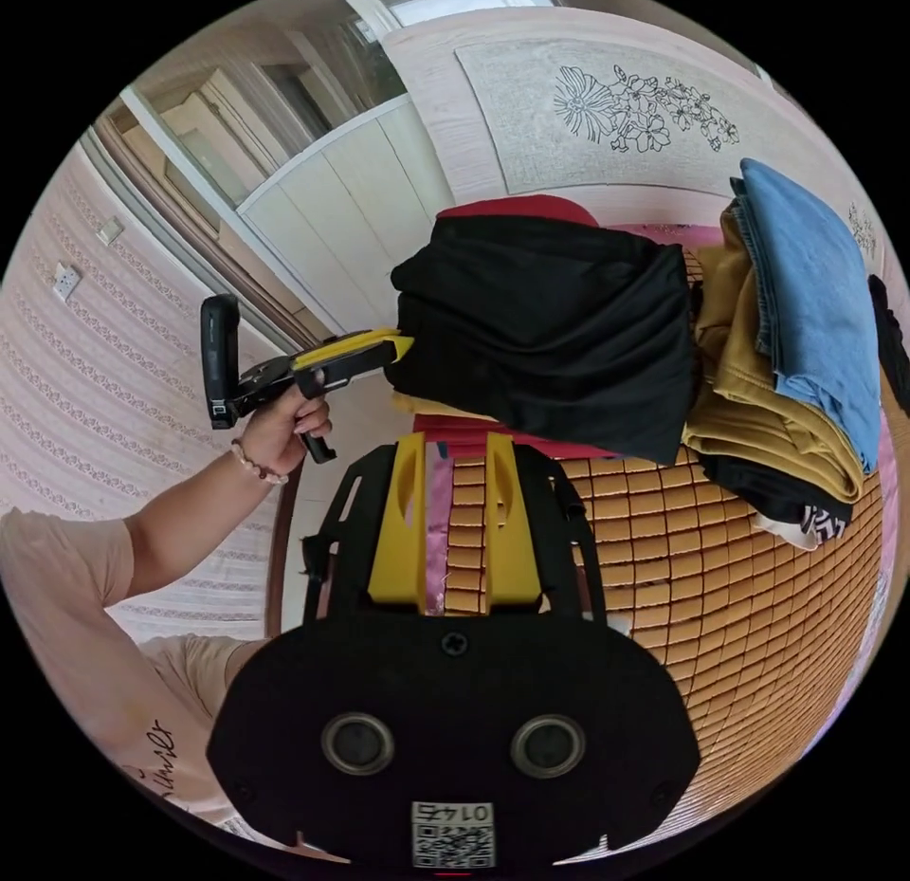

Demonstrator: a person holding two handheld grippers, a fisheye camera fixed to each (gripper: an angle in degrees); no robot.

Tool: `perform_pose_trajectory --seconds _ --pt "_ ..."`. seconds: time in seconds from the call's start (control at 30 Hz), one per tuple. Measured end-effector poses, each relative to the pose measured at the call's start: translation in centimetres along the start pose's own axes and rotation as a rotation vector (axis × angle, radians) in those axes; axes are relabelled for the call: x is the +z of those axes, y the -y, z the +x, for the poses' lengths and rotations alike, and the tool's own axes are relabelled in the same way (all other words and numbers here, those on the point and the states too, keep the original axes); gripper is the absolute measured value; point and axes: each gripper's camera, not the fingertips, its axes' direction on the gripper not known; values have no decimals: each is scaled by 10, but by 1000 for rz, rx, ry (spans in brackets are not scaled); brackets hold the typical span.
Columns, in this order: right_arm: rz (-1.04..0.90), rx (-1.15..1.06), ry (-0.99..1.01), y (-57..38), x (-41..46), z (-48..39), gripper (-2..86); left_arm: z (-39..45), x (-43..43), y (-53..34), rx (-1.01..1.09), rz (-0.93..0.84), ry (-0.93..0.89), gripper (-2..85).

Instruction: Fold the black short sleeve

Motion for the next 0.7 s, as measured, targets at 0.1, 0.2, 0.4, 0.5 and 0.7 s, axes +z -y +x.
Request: perform_pose_trajectory --seconds 0.1,0.2,0.4,0.5,0.7 --pt "-1 7 36 -5 -3 7 95 23 -22 -13 133 55 -19 -7" --pt "37 95 167 -10 -9 25 100 49 -41 -27 228 84 -115 -9" --pt "65 213 297 -18 -11 45 143 135 -61 -53 503 69 -239 -9" --pt "-36 288 323 -33 -4 56 56 180 -68 -69 605 37 -302 -5" --pt "211 436 162 -173 -94 74 19 251 -73 -102 722 -17 -427 39"
